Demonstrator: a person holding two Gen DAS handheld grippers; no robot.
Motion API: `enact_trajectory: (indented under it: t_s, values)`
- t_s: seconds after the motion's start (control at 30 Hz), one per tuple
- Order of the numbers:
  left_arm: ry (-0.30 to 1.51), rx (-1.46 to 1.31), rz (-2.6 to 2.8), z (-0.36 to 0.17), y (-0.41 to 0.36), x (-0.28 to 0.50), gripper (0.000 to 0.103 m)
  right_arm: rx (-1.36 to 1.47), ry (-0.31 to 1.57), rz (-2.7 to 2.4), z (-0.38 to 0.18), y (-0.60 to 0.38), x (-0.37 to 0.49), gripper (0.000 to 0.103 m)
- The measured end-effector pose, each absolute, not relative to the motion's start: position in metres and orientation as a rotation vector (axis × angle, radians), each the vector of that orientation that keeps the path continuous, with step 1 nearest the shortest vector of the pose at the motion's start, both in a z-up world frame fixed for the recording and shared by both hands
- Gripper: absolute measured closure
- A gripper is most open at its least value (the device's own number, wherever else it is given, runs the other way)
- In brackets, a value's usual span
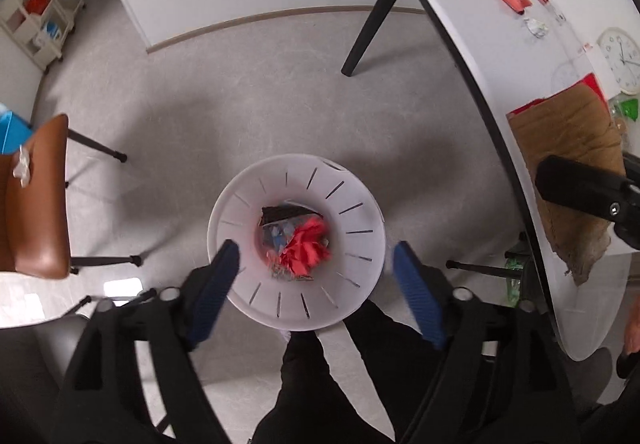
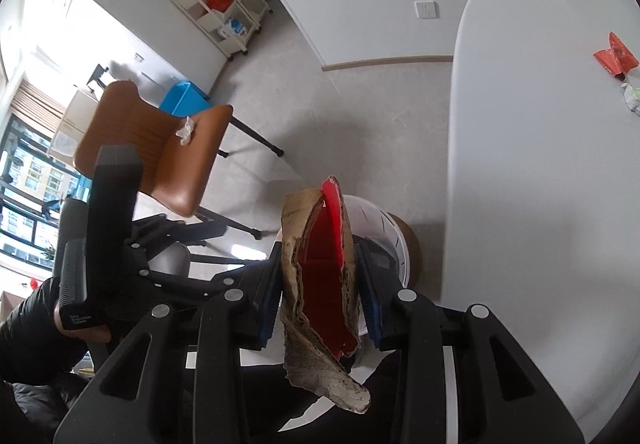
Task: Collect trash
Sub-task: 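Carry the red paper and cardboard over the white bin and open both tools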
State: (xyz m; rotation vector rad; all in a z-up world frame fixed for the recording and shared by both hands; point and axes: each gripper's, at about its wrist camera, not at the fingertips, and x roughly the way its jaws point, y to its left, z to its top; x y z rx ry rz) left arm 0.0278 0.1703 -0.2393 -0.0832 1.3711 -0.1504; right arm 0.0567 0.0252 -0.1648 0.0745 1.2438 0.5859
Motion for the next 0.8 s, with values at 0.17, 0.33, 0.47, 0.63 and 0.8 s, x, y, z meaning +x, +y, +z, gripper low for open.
enact_trajectory:
  t_s: [0.17,0.33,0.47,0.63,0.8]
  values:
    - [1.356,-0.110,-0.127,-0.231,0.188,0.018,0.012,0.035,1.250,0.575,-0.173,0.042,0.050,0.066]
    - [1.336,-0.108,-0.059,-0.211,0.219,0.003,0.008,-0.030,1.269,0.607,-0.199,0.064,0.044,0.064]
    - [1.307,-0.125,-0.017,-0.196,0.246,-0.013,0.008,-0.090,1.317,0.615,-0.232,0.088,0.039,0.046]
    - [1.270,-0.119,0.048,-0.181,0.272,-0.029,0.008,-0.108,1.353,0.577,-0.243,0.098,0.036,0.023]
    - [1.239,-0.123,0.035,-0.166,0.273,-0.031,0.008,-0.092,1.231,0.527,-0.191,0.087,0.026,0.006]
